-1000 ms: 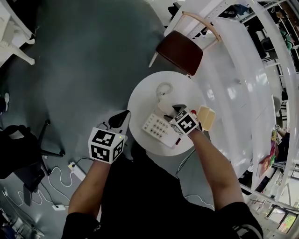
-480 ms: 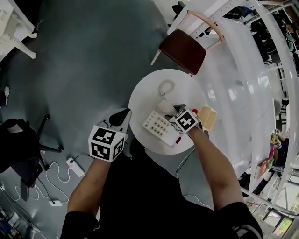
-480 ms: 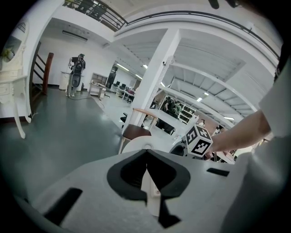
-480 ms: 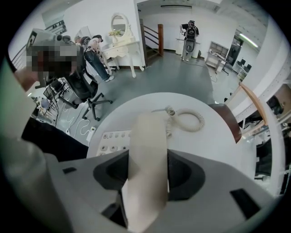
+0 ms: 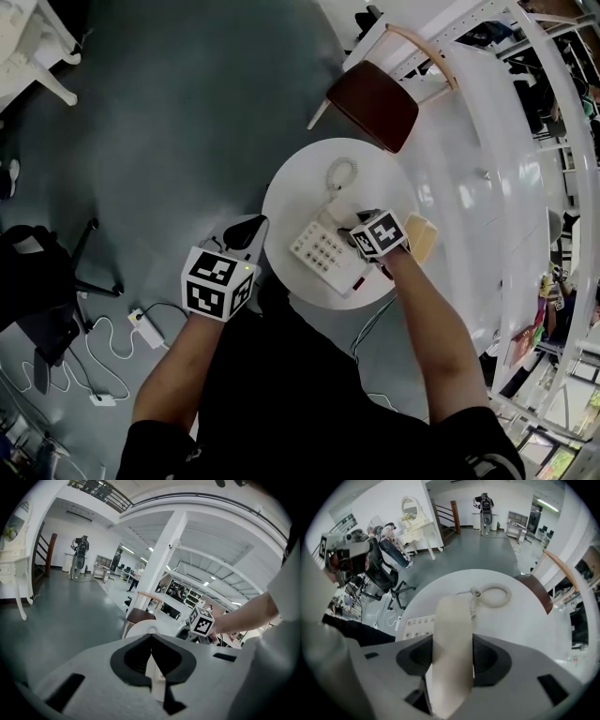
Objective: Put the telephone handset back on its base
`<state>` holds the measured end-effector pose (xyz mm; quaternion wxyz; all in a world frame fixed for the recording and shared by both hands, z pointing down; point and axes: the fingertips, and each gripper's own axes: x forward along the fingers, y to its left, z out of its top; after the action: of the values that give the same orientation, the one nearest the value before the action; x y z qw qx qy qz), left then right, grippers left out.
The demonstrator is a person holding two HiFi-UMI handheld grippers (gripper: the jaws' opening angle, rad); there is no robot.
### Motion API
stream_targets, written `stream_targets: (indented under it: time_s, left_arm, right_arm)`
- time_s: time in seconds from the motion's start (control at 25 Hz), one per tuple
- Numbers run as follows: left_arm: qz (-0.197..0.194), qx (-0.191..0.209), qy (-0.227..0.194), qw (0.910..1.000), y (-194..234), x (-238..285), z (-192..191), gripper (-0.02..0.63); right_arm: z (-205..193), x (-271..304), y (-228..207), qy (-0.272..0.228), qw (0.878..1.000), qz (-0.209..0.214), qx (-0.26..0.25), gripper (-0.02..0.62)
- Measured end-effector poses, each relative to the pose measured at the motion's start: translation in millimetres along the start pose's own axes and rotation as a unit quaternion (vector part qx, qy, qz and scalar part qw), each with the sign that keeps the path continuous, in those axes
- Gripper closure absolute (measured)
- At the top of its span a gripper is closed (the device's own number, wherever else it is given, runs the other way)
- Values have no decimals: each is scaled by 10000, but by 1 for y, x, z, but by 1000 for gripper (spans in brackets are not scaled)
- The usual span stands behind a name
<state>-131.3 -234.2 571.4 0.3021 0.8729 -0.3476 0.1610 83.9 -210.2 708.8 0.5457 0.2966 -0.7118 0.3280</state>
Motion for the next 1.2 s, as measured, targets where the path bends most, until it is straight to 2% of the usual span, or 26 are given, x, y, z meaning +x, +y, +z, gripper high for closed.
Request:
stream_targets:
  time_s: [0.2,0.64,1.2]
  left_arm:
    - [35,-57,25,10000,3,-3,-9,597]
    - [51,-70,80,9999,0,-8,-19,597]
    - [177,-108,9,9998,10,-35,-22,597]
  right_arm:
    - [-1,0,-8,-139,9993,90,348,373]
    - [-3,17,13,50,9988,-13,-477,371]
    - [-7,19,8,185,9978,-504,-400,368]
